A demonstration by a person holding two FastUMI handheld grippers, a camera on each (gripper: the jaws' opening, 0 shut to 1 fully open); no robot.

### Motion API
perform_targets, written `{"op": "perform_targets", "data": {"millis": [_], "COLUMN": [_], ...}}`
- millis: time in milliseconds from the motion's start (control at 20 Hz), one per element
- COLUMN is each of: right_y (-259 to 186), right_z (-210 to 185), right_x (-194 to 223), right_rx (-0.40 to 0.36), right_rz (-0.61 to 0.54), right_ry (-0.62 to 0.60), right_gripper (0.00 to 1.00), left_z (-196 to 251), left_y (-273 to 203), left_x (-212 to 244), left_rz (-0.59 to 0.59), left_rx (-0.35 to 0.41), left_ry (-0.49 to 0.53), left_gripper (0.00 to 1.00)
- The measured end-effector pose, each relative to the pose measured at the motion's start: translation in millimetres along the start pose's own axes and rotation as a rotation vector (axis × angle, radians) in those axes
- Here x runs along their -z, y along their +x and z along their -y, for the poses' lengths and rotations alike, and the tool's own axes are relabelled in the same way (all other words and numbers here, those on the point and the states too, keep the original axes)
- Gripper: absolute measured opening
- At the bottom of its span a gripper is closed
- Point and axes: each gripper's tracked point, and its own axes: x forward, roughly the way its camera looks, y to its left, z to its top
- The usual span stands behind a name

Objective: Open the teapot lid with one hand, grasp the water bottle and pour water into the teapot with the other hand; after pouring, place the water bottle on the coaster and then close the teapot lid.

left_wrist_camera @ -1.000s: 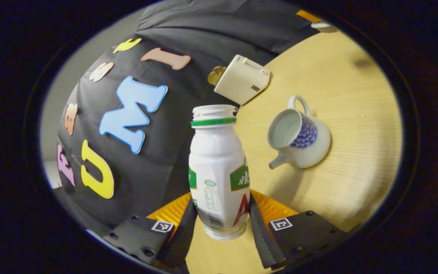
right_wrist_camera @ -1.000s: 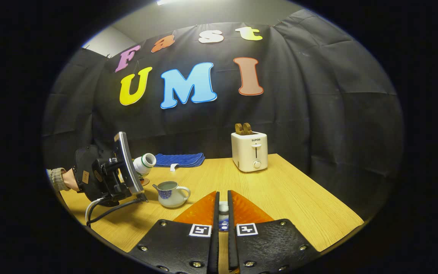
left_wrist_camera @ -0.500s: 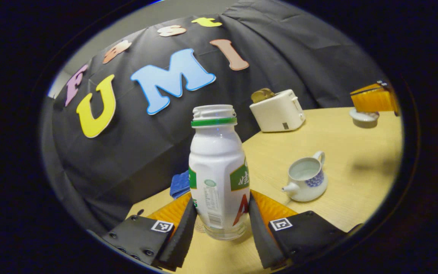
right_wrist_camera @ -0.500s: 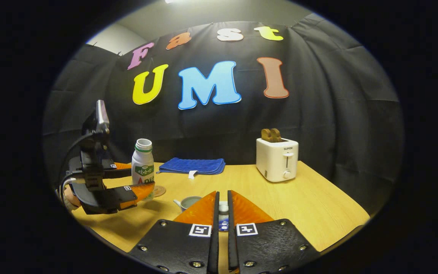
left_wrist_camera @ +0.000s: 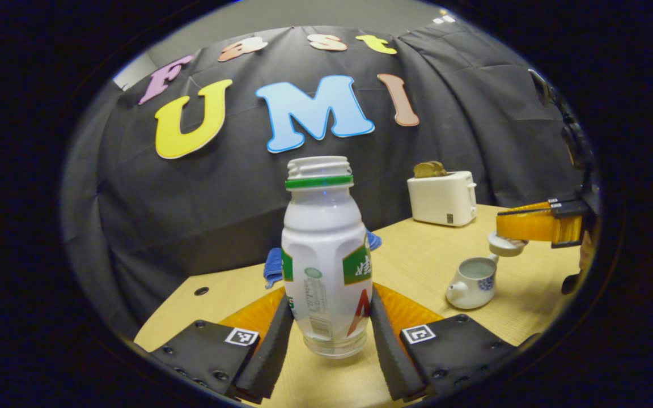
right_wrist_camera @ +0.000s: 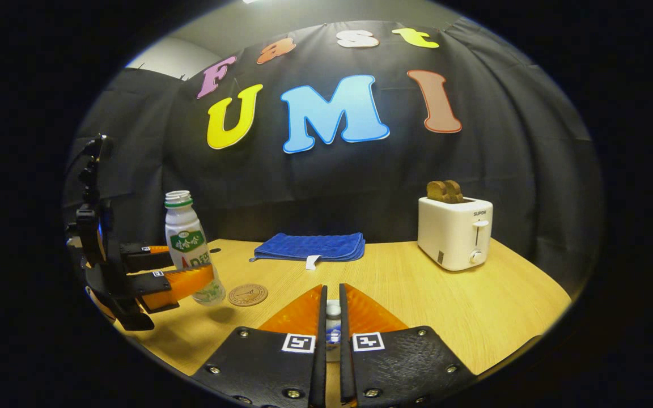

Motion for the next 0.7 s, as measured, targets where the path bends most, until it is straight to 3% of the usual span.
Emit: {"op": "perform_targets", "data": {"millis": [200,400,650,700], "right_y": [19.5,31.2,37.7,36.3], "right_z": [-9.2,-6.1,-5.0,-5.0], "right_x": [11.9,22.5,37.5,36.9], "right_rx": [-0.010,-0.002,-0.006,-0.006], "right_rz": [-0.022,-0.038,-0.076,-0.066], "right_ry": [-0.018,-0.041,-0.039,-0.041], "right_gripper": [0.10,0.10,0.10,0.10], "left_z": [-19.8,-36.0,-43.2,-43.6], "left_y": [7.8,22.2,42.5,46.9], "left_x": [-0.8,0.7,1.7,2.0], "left_rz": [0.014,0.018,0.024,0.029], "left_rx": [-0.012,-0.038,-0.050,-0.051], "left_ry": [-0.060,-0.081,-0.088,-0.082], "left_gripper": [0.82,0.72,0.72,0.77]}}
